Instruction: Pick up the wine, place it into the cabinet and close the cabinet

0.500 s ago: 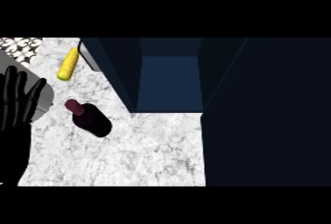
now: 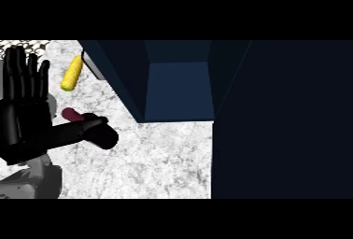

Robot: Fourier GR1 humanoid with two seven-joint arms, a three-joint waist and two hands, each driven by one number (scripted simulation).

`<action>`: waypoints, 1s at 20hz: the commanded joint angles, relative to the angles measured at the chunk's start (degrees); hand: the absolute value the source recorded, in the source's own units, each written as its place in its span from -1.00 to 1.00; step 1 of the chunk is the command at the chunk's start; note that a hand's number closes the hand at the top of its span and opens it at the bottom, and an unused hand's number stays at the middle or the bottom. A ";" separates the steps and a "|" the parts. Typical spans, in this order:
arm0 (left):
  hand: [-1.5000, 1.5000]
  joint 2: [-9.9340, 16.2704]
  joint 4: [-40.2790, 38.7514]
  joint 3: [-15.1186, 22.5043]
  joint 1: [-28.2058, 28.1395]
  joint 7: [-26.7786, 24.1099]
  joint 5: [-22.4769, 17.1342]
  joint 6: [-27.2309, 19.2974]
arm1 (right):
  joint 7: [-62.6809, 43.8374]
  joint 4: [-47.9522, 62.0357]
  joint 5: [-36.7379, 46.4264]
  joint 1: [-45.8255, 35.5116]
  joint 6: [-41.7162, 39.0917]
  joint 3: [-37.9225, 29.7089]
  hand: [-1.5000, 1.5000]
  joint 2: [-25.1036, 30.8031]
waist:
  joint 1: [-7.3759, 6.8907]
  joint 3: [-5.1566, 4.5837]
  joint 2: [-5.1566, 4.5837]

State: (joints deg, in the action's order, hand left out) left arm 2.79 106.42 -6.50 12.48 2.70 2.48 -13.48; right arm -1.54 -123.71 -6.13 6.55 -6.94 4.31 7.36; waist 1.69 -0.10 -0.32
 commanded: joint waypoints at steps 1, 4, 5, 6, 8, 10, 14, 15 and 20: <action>-1.00 -2.65 -5.78 -1.72 5.95 3.24 -3.82 -4.60 | -4.86 -3.48 -6.50 3.69 -4.69 0.15 -1.00 2.64 | -0.25 0.09 0.26; -1.00 -2.72 -8.33 1.72 9.81 4.04 -1.28 -10.08 | -12.76 -10.08 -12.05 1.53 -3.69 -3.69 -1.00 4.44 | -0.84 0.09 0.33; -1.00 -2.74 -10.26 2.10 11.00 4.24 -1.67 -10.12 | -9.30 -8.39 -6.76 4.49 -2.81 0.32 -1.00 1.61 | -1.08 0.10 0.33; -1.00 -2.75 -11.39 4.01 9.50 0.09 -1.86 -11.60 | -11.76 -8.31 -10.83 1.93 -3.69 -4.04 -1.00 3.49 | -1.23 0.09 0.31; -1.00 -2.77 -7.40 5.15 9.76 5.26 -1.42 -12.90 | -11.53 -9.31 -13.40 4.17 -5.56 -5.37 -1.00 3.97 | -1.29 0.12 0.39; -1.00 -2.78 -8.50 6.53 8.49 2.92 -1.49 -14.06 | -15.88 -12.76 -11.28 2.70 -2.49 -3.68 -1.00 2.38 | -1.41 0.10 0.38; -1.00 -2.77 -8.44 6.08 11.43 6.30 0.23 -14.53 | -12.75 -8.74 -9.99 3.58 -5.29 -3.83 -1.00 1.20 | -1.48 0.11 0.37; -1.00 -2.77 -9.31 9.15 9.66 3.12 -1.22 -17.62 | -14.76 -10.26 -14.52 1.22 -5.63 -8.02 -1.00 3.19 | -1.43 0.10 0.36; -1.00 -2.16 -6.77 7.59 11.99 8.95 0.99 -16.82 | -20.85 -16.40 -14.90 1.75 -4.33 -7.23 -1.00 3.04 | -1.54 0.10 0.41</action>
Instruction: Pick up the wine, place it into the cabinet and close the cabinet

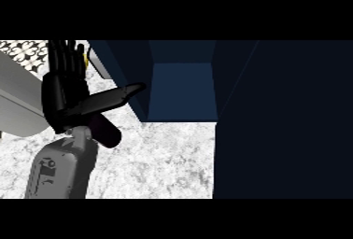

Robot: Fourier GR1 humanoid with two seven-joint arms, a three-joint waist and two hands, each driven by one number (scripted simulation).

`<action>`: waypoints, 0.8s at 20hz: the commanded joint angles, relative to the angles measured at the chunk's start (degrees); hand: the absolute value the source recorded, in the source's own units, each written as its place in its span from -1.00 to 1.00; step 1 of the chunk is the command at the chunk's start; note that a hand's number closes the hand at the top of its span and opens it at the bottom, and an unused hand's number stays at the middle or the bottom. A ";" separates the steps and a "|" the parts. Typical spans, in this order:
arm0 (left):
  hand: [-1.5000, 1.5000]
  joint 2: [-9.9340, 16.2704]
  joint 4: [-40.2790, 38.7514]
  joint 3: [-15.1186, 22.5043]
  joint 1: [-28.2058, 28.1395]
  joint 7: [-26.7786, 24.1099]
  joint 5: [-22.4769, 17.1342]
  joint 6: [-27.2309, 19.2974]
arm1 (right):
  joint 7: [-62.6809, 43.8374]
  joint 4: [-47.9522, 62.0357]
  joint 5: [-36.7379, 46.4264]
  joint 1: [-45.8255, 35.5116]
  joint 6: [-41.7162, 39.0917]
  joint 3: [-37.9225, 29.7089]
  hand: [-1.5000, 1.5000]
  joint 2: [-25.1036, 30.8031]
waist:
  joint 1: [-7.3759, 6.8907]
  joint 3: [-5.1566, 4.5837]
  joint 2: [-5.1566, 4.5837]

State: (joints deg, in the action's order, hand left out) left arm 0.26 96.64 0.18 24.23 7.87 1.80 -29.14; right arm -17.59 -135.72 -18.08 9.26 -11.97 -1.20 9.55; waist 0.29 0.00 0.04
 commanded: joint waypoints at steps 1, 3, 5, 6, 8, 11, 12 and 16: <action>-1.00 -0.24 0.25 1.81 -1.46 -1.66 -0.25 -1.05 | -3.35 -1.70 -0.88 -2.84 0.49 -1.62 -1.00 0.15 | -0.12 -0.01 -0.01; -1.00 -0.25 -2.86 0.28 0.85 -2.34 -1.03 -0.61 | -4.67 -3.39 -0.58 -0.17 0.48 -0.01 -1.00 -0.94 | 0.01 0.00 -0.02; -1.00 -0.25 0.06 0.96 -2.24 -2.52 0.51 -0.96 | -2.78 -0.69 -4.71 -2.41 -2.41 -4.99 -1.00 1.21 | -0.11 0.00 0.00; -1.00 -0.25 0.19 2.05 -0.27 0.06 0.81 -2.53 | -2.01 0.67 1.82 -2.99 -0.33 1.09 -1.00 -2.48 | -0.16 0.00 -0.01; -1.00 0.76 2.01 0.97 -0.71 3.20 1.38 -1.61 | -0.99 -0.38 2.25 -0.73 -1.02 1.57 -1.00 -3.54 | -0.14 0.01 0.02; -1.00 -0.13 4.65 3.67 -6.51 0.88 2.30 -2.47 | -4.05 -3.30 0.58 -1.41 0.10 0.03 -1.00 -2.85 | -0.17 0.00 0.03; -1.00 0.03 2.70 2.16 -4.85 1.29 2.24 -3.03 | -1.66 -1.14 1.05 -0.54 -1.31 0.38 -1.00 -3.55 | -0.12 0.01 0.01; -1.00 0.63 5.45 3.47 -11.29 0.45 2.42 -2.93 | -5.57 0.56 0.55 -6.18 0.49 -0.52 -1.00 -2.40 | -0.41 -0.01 0.00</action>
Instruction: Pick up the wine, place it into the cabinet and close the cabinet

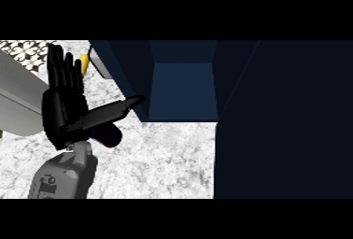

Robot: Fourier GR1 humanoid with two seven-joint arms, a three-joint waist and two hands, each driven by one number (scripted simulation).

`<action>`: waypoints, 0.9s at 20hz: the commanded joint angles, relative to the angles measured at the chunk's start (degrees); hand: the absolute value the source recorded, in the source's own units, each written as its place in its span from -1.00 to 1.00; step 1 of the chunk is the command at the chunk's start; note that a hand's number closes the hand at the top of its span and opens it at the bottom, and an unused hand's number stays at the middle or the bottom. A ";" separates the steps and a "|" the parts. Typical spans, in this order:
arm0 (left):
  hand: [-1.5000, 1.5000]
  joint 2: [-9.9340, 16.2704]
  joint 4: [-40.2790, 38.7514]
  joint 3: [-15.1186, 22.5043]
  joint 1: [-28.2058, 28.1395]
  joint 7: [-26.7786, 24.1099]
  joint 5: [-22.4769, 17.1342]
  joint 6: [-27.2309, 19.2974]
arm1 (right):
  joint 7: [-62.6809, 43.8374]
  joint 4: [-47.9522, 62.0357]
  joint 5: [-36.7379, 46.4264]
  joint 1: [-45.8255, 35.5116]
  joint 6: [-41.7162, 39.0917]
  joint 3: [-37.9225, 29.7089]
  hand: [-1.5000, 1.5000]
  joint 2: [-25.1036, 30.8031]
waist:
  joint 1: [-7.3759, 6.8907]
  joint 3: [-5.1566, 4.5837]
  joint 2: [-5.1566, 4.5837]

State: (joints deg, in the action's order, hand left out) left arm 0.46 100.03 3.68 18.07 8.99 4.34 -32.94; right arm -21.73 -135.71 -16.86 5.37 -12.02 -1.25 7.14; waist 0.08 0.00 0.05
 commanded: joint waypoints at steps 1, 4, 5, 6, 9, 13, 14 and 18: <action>-1.00 0.05 4.86 1.00 -4.83 1.83 2.27 -1.07 | -1.05 -3.66 0.42 1.95 0.36 1.21 -1.00 -1.46 | -0.03 0.00 0.05; -1.00 1.31 3.75 -2.07 -3.93 2.05 0.53 0.41 | 0.08 -0.70 1.78 0.03 -0.54 0.66 -1.00 -1.32 | -0.02 0.00 0.00; -1.00 0.28 2.57 -1.30 -7.89 -3.49 0.03 0.90 | -1.53 -0.89 1.14 -0.88 0.30 0.32 -1.00 -1.07 | -0.06 -0.01 -0.02; -1.00 -0.42 7.99 1.80 -10.15 1.01 2.28 -1.24 | 0.14 -1.43 2.05 0.36 -0.07 1.07 -1.00 -1.99 | -0.12 0.00 0.03; -1.00 1.37 4.11 -2.96 -12.37 -4.73 -2.64 3.21 | -1.78 -1.77 -2.59 -1.03 -0.98 -2.89 -1.00 0.22 | -0.07 -0.02 -0.03; -1.00 1.58 3.55 -3.58 -11.65 -3.85 -1.59 3.04 | 4.23 -1.13 0.46 6.90 -4.53 -0.14 -1.00 -2.82 | 0.19 0.02 0.00; -1.00 0.95 1.04 -3.56 -10.38 -4.82 -0.72 2.42 | -1.21 -1.80 0.44 0.73 -1.43 -0.92 -1.00 -1.54 | 0.07 0.00 -0.03; -1.00 0.07 2.17 -3.95 -15.89 -7.08 -3.22 4.20 | -2.90 -3.82 0.34 0.84 -0.40 0.42 -1.00 -2.33 | 0.02 -0.01 0.00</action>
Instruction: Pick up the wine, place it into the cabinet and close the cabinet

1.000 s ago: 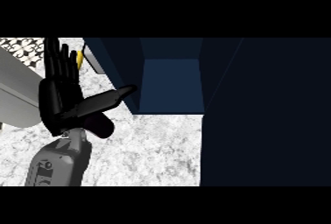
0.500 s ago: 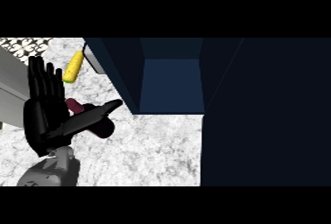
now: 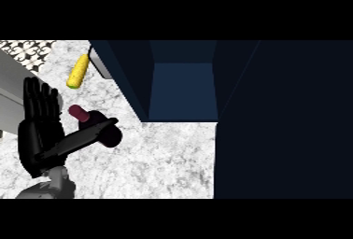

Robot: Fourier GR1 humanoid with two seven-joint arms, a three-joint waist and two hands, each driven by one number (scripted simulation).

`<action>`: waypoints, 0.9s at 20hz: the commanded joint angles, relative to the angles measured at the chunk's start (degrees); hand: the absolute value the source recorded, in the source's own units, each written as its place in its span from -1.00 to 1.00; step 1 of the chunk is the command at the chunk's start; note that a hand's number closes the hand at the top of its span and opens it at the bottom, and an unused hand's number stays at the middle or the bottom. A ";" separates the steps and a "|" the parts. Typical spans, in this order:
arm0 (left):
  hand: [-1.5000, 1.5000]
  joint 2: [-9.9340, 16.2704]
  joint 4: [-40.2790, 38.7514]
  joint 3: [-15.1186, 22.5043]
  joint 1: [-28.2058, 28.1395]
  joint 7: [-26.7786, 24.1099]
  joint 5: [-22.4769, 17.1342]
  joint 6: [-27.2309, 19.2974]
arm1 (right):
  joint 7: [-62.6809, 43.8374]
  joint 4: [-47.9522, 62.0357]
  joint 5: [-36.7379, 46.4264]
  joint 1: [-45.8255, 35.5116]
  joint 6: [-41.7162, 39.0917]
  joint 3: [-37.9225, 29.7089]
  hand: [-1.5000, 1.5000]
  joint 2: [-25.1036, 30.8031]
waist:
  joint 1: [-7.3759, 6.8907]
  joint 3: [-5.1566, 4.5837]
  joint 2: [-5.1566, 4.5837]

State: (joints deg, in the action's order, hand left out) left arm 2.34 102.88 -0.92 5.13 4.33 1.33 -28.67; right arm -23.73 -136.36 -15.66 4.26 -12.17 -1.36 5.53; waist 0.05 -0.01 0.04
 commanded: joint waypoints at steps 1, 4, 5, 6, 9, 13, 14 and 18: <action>-1.00 -1.79 -3.73 -0.42 -3.42 -5.83 -1.26 0.94 | -1.11 -1.81 3.15 -0.76 1.60 4.37 -1.00 -2.27 | -0.05 -0.01 -0.02; -1.00 2.14 -1.25 -6.36 -4.37 -4.60 -6.55 4.80 | 1.27 -1.83 3.03 2.02 -0.31 3.65 -1.00 -2.00 | -0.04 -0.01 0.00; -1.00 1.77 -5.00 -6.66 -6.51 -8.48 -8.47 7.39 | 2.82 0.66 -2.61 2.03 -2.67 -2.53 -1.00 0.53 | 0.02 0.00 -0.04; -1.00 -1.22 -4.86 -3.48 -8.89 -10.93 -6.01 5.92 | 4.14 0.22 2.65 3.61 -1.35 3.00 -1.00 -2.87 | -0.02 0.00 -0.01; -1.00 -1.00 -5.31 -4.57 -8.23 -10.31 -6.20 5.64 | -0.20 -3.12 2.04 2.98 -1.04 3.27 -1.00 -1.78 | 0.00 -0.01 0.00; -1.00 -0.45 -12.30 -7.35 -7.62 -15.01 -8.51 8.20 | 1.96 2.41 0.05 -1.47 -1.98 -0.86 -1.00 -0.38 | -0.09 0.00 -0.05; -1.00 0.43 -11.51 -6.70 -5.63 -11.33 -6.85 6.90 | -0.18 -2.18 1.09 1.89 -0.60 2.40 -1.00 -2.30 | 0.04 0.00 -0.01; -1.00 -1.21 -16.42 -6.00 -6.89 -17.15 -6.89 8.40 | -0.37 -5.59 -0.08 5.50 -1.81 1.46 -1.00 -1.95 | 0.18 0.00 0.00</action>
State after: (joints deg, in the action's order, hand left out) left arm 1.64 90.15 -6.98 -1.51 -9.90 -5.76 -21.11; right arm -22.95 -136.84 -14.67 6.32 -13.78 0.21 3.97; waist 0.12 -0.01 0.03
